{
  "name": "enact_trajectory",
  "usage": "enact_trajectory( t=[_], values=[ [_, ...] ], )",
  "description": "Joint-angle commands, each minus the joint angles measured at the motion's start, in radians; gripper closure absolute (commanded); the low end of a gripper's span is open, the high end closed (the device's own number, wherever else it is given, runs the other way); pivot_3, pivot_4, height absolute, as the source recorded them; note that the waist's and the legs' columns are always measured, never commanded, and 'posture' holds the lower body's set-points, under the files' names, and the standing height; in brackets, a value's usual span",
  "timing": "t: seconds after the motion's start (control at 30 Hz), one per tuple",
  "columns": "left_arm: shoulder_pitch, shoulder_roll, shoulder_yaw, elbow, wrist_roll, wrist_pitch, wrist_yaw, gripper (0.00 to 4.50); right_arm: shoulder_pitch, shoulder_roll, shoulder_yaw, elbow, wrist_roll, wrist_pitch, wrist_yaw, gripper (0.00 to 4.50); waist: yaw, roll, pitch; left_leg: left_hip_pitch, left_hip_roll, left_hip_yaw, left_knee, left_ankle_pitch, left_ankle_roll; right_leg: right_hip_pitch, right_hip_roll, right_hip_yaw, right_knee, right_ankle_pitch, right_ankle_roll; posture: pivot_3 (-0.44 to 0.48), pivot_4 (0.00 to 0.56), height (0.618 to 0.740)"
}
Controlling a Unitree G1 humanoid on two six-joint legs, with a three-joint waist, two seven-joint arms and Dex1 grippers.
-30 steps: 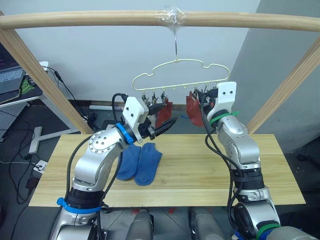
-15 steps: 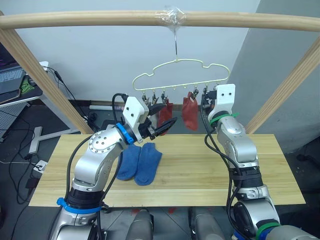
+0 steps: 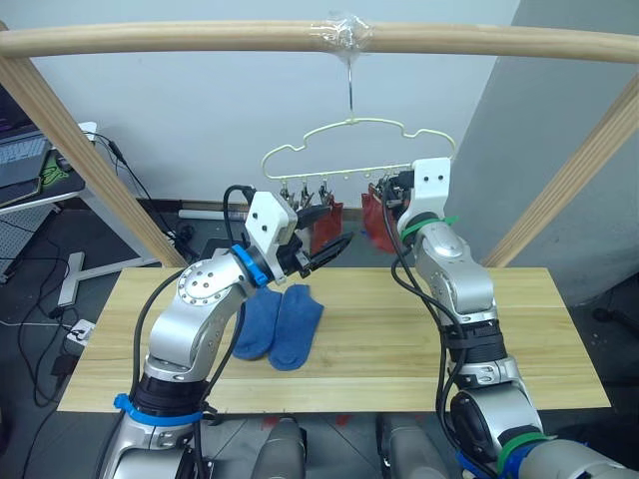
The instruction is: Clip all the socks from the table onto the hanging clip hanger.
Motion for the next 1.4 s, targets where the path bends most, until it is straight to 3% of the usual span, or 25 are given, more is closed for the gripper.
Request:
enact_trajectory(
  t=[0.03, 0.4, 0.77, 1.0, 1.23, 1.4],
  values=[
    [-0.015, 0.002, 0.002, -0.05, -0.009, -0.003, 0.004, 1.39, -0.046, 0.012, -0.001, 0.005, 0.009, -0.034, 0.003, 2.89, 0.0, 0.0, 0.0, 0.0, 0.0, 0.0, 0.0, 0.0, 0.0, 0.0, 0.0, 0.0, 0.0, 0.0, 0.0, 0.077, 0.189, 0.74],
    [-0.011, 0.002, 0.005, -0.062, -0.018, 0.008, 0.007, 1.39, -0.121, -0.014, -0.036, 0.144, 0.03, -0.112, 0.046, 2.89, 0.001, 0.0, 0.0, 0.0, 0.0, 0.0, 0.0, 0.0, 0.0, 0.0, 0.0, 0.0, 0.0, 0.001, -0.002, 0.085, 0.192, 0.74],
    [-0.011, -0.003, 0.011, -0.086, -0.051, 0.036, 0.004, 1.39, -0.128, -0.02, -0.05, 0.166, 0.036, -0.138, 0.055, 2.89, 0.001, 0.0, 0.0, 0.0, 0.0, 0.0, 0.0, 0.0, 0.0, 0.0, 0.0, 0.0, 0.0, 0.001, -0.002, 0.089, 0.198, 0.74],
    [-0.014, -0.005, 0.008, -0.08, -0.061, 0.037, 0.004, 1.39, -0.114, -0.04, -0.058, 0.153, 0.049, -0.132, 0.06, 4.45, 0.001, 0.0, 0.0, 0.0, 0.0, 0.0, 0.0, 0.0, 0.0, 0.0, 0.0, 0.0, 0.0, 0.001, -0.002, 0.083, 0.2, 0.74],
    [0.021, -0.015, -0.007, -0.044, -0.035, 0.032, 0.021, 1.39, -0.113, -0.08, -0.116, 0.095, 0.136, 0.012, 0.101, 4.48, 0.001, 0.001, 0.001, 0.0, 0.0, 0.0, 0.0, 0.0, 0.0, 0.0, 0.0, 0.0, 0.0, 0.001, -0.002, 0.064, 0.211, 0.74],
    [0.148, 0.022, -0.04, 0.134, 0.111, -0.035, 0.068, 1.39, -0.123, -0.154, -0.125, 0.055, 0.193, 0.163, 0.164, 4.48, 0.0, 0.001, 0.001, 0.0, 0.0, 0.0, 0.0, 0.0, 0.0, 0.0, 0.0, 0.0, 0.0, 0.0, -0.005, 0.05, 0.213, 0.74]
  ],
)
